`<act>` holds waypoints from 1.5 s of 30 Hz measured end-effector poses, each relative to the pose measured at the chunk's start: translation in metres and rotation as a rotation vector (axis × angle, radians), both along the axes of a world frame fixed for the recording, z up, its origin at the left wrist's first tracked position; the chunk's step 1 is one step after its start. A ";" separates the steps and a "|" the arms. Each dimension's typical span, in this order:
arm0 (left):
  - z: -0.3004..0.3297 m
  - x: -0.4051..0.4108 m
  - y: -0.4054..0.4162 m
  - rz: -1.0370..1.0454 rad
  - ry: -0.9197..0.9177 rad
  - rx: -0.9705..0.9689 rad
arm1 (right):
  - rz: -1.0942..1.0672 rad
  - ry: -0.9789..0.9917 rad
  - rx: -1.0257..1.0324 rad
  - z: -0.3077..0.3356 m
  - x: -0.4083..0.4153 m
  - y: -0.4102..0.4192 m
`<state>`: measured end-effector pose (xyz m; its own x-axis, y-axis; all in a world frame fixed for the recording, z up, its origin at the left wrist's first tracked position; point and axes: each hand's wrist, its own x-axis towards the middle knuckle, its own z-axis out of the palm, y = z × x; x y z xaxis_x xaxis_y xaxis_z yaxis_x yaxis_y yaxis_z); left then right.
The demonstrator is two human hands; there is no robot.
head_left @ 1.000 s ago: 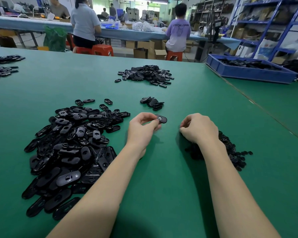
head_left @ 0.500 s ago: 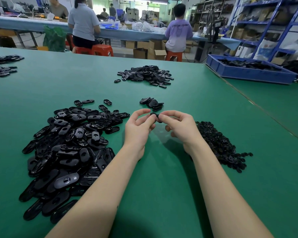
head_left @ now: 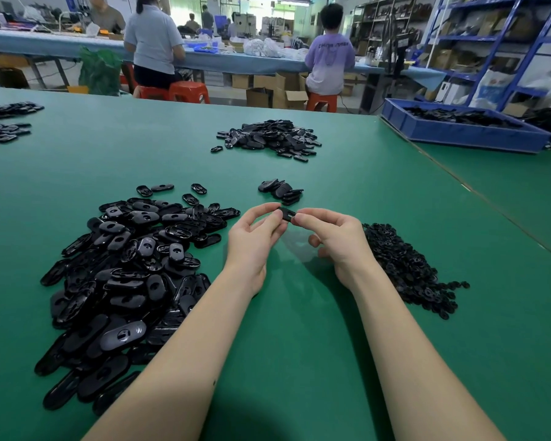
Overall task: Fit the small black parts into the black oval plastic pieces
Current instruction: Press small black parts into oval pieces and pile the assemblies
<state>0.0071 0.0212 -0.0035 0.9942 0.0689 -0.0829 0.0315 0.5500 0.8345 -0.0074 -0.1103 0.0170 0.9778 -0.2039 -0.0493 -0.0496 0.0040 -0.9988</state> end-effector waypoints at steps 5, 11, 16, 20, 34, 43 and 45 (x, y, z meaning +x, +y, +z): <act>0.001 -0.001 0.001 -0.012 0.013 -0.025 | -0.016 -0.008 0.005 0.000 0.000 -0.001; 0.001 -0.001 -0.001 -0.013 -0.004 0.018 | -0.035 -0.023 -0.032 0.002 0.000 -0.001; 0.001 -0.003 -0.001 -0.020 -0.038 0.051 | -0.063 -0.013 -0.042 0.004 0.000 -0.001; 0.001 -0.004 -0.002 -0.033 -0.057 0.088 | -0.067 -0.004 -0.056 0.003 0.001 0.000; 0.000 -0.002 -0.002 -0.030 -0.070 0.203 | -0.106 -0.016 -0.116 -0.003 0.005 0.002; 0.030 0.006 0.022 -0.230 -0.163 0.459 | 0.052 0.008 -0.036 0.010 0.000 -0.007; 0.033 0.005 0.027 -0.272 -0.160 0.584 | 0.076 -0.013 -0.066 0.010 0.000 -0.006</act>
<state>0.0121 0.0487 0.0294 0.9795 -0.1970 0.0423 -0.0440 -0.0041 0.9990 -0.0078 -0.1167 0.0275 0.9910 -0.1317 -0.0249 -0.0337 -0.0656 -0.9973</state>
